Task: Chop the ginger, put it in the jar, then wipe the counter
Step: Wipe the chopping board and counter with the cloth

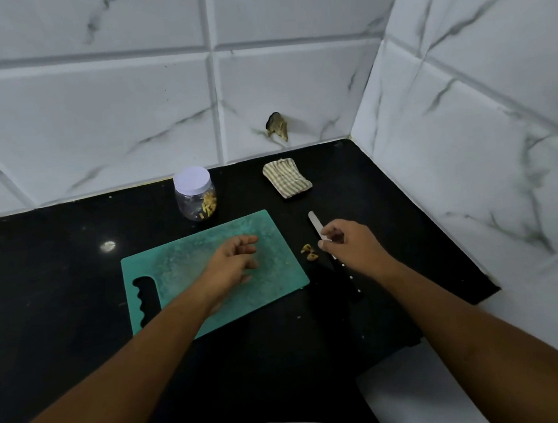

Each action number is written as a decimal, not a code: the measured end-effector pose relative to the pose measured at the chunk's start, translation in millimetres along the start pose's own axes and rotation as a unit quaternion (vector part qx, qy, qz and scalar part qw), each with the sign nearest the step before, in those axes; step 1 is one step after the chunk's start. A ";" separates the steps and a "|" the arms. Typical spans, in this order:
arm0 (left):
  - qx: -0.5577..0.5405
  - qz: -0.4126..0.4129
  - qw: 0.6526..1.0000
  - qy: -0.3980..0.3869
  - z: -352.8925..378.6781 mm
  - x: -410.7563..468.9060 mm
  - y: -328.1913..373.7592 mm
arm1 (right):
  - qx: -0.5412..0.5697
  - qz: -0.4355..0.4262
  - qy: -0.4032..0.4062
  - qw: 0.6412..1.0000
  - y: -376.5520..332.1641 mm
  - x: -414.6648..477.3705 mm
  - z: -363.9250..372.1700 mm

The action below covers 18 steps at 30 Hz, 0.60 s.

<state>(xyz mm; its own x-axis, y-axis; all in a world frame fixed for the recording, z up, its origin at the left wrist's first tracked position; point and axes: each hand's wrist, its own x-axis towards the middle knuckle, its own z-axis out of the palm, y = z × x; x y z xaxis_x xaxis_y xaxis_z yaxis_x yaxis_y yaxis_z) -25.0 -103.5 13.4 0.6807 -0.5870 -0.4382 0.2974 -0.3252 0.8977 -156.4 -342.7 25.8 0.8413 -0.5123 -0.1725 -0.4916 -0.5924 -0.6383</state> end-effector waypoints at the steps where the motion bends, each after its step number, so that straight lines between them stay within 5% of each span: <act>1: 0.002 -0.003 1.000 0.001 3.0 0.1 -1.5 | -0.004 0.005 -0.005 1.000 4.2 -1.3 0.6; 18: 0.007 -0.032 0.998 0.046 33.9 37.0 3.9 | -0.023 -0.004 -0.037 0.999 29.5 54.7 -2.3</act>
<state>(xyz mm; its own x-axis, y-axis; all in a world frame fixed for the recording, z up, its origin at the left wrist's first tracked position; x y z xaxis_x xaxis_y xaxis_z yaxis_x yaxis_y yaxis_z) -21.3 -151.5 -0.9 0.7188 -0.4946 -0.4886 0.3335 -0.3714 0.8665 -125.3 -389.7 -0.9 0.8585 -0.4609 -0.2247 -0.4937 -0.6246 -0.6050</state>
